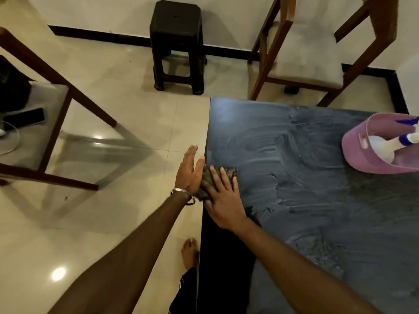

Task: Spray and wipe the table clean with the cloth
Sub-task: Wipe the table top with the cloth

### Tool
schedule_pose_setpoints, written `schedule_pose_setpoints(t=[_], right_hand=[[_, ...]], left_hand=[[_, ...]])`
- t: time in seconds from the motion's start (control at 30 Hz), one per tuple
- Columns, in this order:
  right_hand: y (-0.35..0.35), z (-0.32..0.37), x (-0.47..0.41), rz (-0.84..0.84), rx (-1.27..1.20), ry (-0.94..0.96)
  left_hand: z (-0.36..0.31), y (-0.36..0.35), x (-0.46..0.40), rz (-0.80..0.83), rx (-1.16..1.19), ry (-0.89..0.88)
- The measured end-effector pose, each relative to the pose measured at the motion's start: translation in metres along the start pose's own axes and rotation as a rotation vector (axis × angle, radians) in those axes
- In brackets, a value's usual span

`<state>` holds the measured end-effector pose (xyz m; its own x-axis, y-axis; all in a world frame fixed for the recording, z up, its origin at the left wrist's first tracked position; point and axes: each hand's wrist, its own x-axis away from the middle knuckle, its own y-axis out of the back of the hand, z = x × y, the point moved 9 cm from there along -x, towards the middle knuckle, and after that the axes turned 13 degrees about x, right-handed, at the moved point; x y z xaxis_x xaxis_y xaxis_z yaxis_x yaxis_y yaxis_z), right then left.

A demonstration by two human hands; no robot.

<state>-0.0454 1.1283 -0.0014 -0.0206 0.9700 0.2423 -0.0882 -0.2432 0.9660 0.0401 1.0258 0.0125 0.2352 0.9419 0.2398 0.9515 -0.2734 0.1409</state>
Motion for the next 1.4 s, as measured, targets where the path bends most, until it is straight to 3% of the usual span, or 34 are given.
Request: schedule_pose_setpoints(t=[0.43, 0.57, 0.8, 0.9, 1.17, 1.3, 1.4], right_hand=[[0.066, -0.098, -0.246, 0.022, 0.020, -0.085], [0.066, -0.098, -0.238, 0.029, 0.023, -0.054], [0.031, -0.052, -0.109, 0.009, 0.021, 0.032], [0.028, -0.054, -0.109, 0.022, 0.046, 0.043], [0.068, -0.108, -0.233, 0.024, 0.024, -0.084], [0.067, -0.138, -0.215, 0.005, 0.005, -0.150], [0.064, -0.210, -0.175, -0.010, 0.001, -0.332]], left_hand=[[-0.039, -0.018, -0.149, 0.046, -0.019, -0.086], [-0.039, -0.020, -0.157, 0.059, -0.020, -0.083], [-0.039, -0.029, -0.149, 0.064, -0.009, -0.064], [-0.041, -0.032, -0.148, 0.067, -0.015, -0.055], [-0.039, -0.039, -0.151, 0.073, -0.053, -0.091], [-0.043, -0.045, -0.143, 0.087, -0.070, -0.073], [-0.045, -0.046, -0.136, 0.100, -0.069, -0.066]])
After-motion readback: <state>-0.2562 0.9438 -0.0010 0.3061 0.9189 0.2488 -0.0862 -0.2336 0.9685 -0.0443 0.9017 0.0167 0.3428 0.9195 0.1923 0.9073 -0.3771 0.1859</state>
